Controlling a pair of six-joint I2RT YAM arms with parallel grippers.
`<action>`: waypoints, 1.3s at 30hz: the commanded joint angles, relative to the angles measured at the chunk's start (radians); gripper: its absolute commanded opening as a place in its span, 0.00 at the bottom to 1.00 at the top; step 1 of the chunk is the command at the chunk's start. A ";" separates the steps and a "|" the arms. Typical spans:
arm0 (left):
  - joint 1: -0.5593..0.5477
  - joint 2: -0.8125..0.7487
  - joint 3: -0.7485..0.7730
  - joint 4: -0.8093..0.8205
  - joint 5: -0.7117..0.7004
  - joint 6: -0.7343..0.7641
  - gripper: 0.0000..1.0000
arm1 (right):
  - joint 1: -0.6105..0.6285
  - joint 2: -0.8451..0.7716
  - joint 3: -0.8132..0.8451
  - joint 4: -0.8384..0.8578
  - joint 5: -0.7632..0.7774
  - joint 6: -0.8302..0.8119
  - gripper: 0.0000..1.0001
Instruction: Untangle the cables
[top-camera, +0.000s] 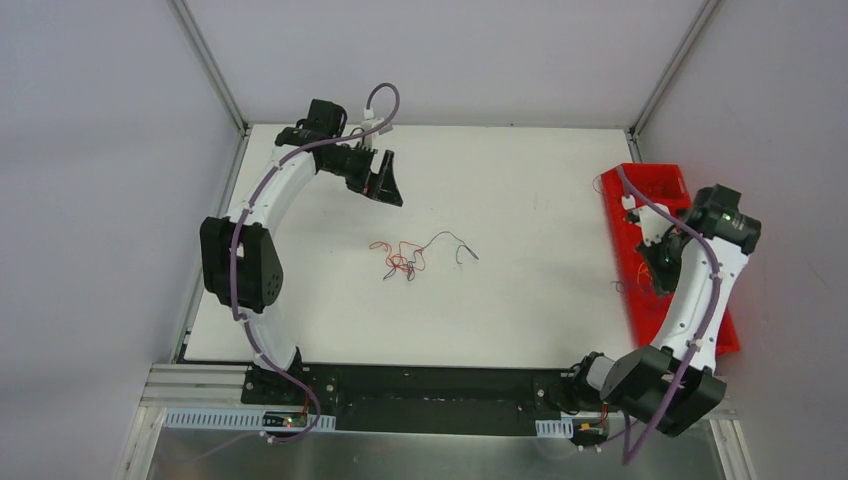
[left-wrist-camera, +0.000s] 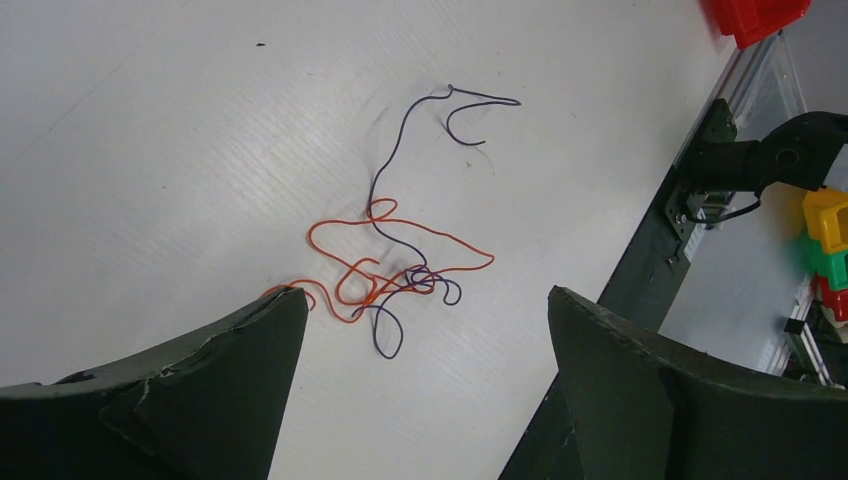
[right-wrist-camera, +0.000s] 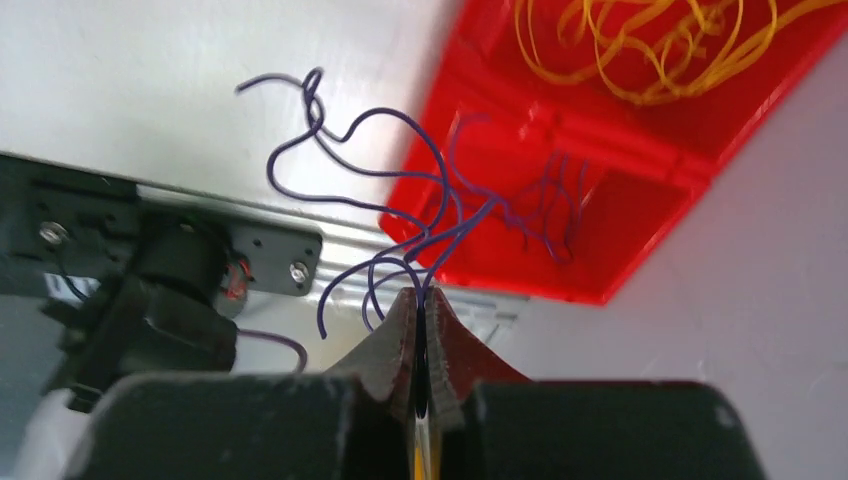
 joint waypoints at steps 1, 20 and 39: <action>0.001 0.019 0.049 -0.001 0.056 -0.015 0.94 | -0.171 -0.023 -0.026 -0.094 0.070 -0.348 0.00; 0.004 -0.009 -0.040 -0.008 0.009 0.025 0.94 | -0.264 0.043 -0.054 0.222 0.150 -0.576 0.62; 0.039 0.045 -0.247 -0.055 -0.020 -0.038 0.75 | 0.761 0.597 0.286 0.417 -0.431 0.570 0.64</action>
